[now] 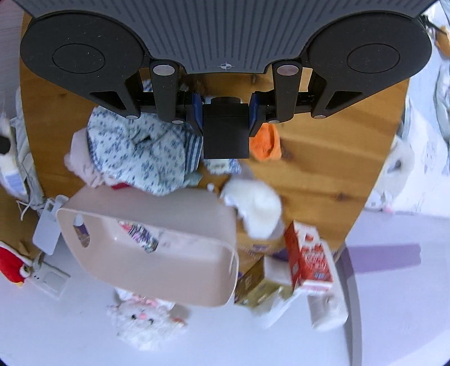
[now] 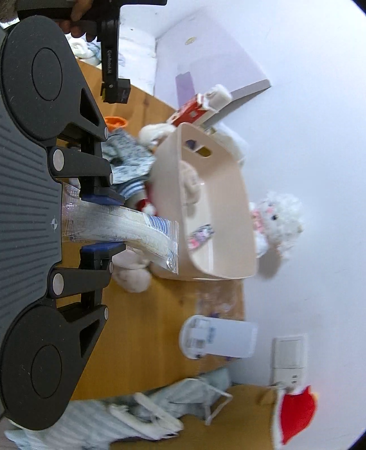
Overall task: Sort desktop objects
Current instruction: 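Carry the black box and wrapped item into the beige basket and release both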
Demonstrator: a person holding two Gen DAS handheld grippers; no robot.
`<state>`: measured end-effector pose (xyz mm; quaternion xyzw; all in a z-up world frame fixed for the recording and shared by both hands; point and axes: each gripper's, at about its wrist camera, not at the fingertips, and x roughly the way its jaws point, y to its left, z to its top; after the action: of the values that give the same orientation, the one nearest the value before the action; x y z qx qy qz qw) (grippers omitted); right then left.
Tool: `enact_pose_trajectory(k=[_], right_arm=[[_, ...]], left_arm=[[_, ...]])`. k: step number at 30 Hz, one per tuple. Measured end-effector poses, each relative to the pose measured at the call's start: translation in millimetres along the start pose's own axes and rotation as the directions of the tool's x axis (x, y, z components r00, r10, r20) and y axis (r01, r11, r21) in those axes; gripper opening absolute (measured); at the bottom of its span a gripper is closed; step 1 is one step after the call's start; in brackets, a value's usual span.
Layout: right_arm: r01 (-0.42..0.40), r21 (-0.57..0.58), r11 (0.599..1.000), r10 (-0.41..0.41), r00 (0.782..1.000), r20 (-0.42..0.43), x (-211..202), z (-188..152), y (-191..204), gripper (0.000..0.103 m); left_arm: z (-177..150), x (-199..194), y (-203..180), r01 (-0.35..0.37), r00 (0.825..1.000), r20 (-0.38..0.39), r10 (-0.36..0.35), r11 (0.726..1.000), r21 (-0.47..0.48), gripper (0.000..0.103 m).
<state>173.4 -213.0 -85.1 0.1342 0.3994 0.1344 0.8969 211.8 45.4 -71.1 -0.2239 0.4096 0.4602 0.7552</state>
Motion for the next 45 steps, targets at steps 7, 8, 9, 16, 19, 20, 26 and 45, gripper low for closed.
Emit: enact_pose_trajectory(k=[7, 8, 9, 16, 19, 20, 26, 45], right_arm=[[0.020, -0.034, 0.999, -0.018, 0.998, 0.067, 0, 24, 2, 0.025], [0.020, -0.032, 0.999, -0.018, 0.997, 0.073, 0, 27, 1, 0.025], [0.024, -0.032, 0.999, -0.021, 0.997, 0.080, 1, 30, 1, 0.025], [0.045, -0.002, 0.999, -0.045, 0.992, 0.119, 14, 48, -7, 0.025], [0.054, 0.005, 0.999, -0.054, 0.990, 0.132, 20, 59, -8, 0.025], [0.052, 0.013, 0.999, -0.053, 0.989, 0.137, 22, 62, -9, 0.025], [0.077, -0.002, 0.997, -0.076, 0.984, 0.162, 36, 86, -9, 0.025], [0.130, -0.015, 0.991, -0.129, 0.992, 0.007, 138, 104, -7, 0.025]], left_arm=[[31, -10, -7, 0.009, 0.997, 0.080, -0.014, 0.999, 0.052, 0.032], [36, -11, -7, 0.011, 0.996, 0.089, -0.016, 0.998, 0.060, 0.032], [42, -12, -9, 0.013, 0.995, 0.099, -0.020, 0.997, 0.074, 0.032], [83, -14, -21, 0.021, 0.986, 0.162, -0.046, 0.988, 0.150, 0.032], [101, -9, -27, 0.017, 0.982, 0.182, -0.049, 0.984, 0.177, 0.032], [107, -6, -29, 0.014, 0.981, 0.186, -0.049, 0.983, 0.184, 0.032], [139, 10, -44, 0.003, 0.975, 0.214, -0.063, 0.963, 0.269, 0.032], [162, 110, -76, -0.078, 0.991, 0.131, 0.030, 0.921, 0.382, 0.032]])
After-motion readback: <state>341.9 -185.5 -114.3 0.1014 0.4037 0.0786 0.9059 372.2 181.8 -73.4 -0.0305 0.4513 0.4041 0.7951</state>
